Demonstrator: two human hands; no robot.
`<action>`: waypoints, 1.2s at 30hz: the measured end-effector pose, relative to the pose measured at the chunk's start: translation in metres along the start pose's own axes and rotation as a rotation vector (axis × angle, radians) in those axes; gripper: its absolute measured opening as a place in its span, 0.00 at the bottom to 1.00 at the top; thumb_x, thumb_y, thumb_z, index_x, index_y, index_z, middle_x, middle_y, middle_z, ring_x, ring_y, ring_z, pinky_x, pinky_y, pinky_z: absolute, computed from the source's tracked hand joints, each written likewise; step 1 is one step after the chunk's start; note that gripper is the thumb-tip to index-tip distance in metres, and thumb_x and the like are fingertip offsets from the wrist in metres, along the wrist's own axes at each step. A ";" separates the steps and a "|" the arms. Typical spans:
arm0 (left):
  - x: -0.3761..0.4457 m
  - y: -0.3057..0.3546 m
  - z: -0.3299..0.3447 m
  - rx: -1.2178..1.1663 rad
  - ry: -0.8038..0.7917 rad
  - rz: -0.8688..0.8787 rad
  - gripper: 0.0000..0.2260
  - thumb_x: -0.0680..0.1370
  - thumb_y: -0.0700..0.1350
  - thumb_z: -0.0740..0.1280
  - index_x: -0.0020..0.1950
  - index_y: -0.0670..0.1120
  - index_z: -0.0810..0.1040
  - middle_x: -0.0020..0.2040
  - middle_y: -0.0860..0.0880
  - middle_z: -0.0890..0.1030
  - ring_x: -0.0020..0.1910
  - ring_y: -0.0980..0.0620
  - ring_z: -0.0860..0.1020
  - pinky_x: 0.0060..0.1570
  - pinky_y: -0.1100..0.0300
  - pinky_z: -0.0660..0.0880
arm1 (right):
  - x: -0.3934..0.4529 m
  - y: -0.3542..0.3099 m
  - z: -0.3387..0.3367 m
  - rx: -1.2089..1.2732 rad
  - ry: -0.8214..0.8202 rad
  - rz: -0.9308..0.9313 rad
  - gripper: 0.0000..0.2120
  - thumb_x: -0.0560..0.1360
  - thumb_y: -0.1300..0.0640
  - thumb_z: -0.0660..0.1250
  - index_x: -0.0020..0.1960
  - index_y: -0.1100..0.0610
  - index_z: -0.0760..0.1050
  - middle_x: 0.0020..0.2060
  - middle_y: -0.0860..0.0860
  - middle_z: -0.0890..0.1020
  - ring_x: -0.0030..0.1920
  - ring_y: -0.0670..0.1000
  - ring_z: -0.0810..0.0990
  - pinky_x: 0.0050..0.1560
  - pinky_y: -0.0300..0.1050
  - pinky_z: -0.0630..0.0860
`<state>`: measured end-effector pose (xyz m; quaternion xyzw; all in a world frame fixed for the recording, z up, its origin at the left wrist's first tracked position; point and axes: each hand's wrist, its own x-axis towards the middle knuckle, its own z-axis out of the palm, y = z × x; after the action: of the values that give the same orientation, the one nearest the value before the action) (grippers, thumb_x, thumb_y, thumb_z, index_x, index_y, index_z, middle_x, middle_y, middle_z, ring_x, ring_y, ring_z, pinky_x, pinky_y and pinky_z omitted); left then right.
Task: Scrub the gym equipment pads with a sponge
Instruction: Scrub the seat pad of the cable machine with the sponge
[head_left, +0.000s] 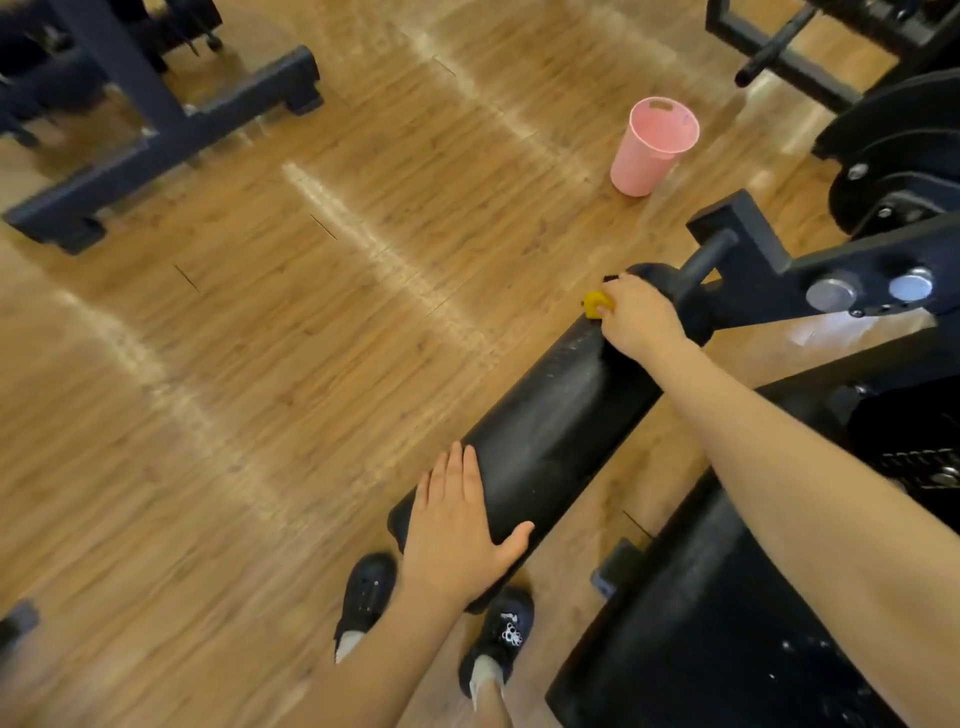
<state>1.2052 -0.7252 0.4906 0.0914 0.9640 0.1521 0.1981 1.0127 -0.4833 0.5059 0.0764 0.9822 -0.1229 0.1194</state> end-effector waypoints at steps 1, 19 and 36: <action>0.001 0.000 0.001 0.002 0.002 -0.003 0.44 0.75 0.70 0.52 0.78 0.44 0.41 0.79 0.45 0.45 0.77 0.48 0.45 0.76 0.52 0.45 | -0.014 -0.014 0.006 -0.013 -0.047 -0.066 0.07 0.76 0.59 0.61 0.52 0.58 0.75 0.55 0.55 0.76 0.56 0.59 0.76 0.49 0.48 0.73; 0.006 -0.005 0.000 -0.030 -0.067 -0.006 0.43 0.74 0.70 0.53 0.78 0.46 0.40 0.79 0.47 0.43 0.77 0.49 0.44 0.74 0.55 0.40 | -0.007 0.002 0.006 0.121 0.111 0.039 0.14 0.78 0.59 0.59 0.60 0.61 0.75 0.64 0.59 0.73 0.67 0.58 0.68 0.67 0.52 0.64; 0.045 -0.050 -0.013 -0.442 -0.304 -0.032 0.39 0.68 0.73 0.57 0.74 0.54 0.61 0.68 0.52 0.72 0.62 0.51 0.73 0.59 0.55 0.70 | -0.054 0.023 0.014 0.391 0.244 -0.052 0.18 0.79 0.62 0.59 0.68 0.60 0.68 0.69 0.54 0.70 0.73 0.52 0.61 0.69 0.39 0.56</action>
<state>1.1533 -0.7648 0.4691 0.0525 0.8680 0.3401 0.3580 1.0716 -0.4711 0.5016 0.0869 0.9485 -0.3038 -0.0203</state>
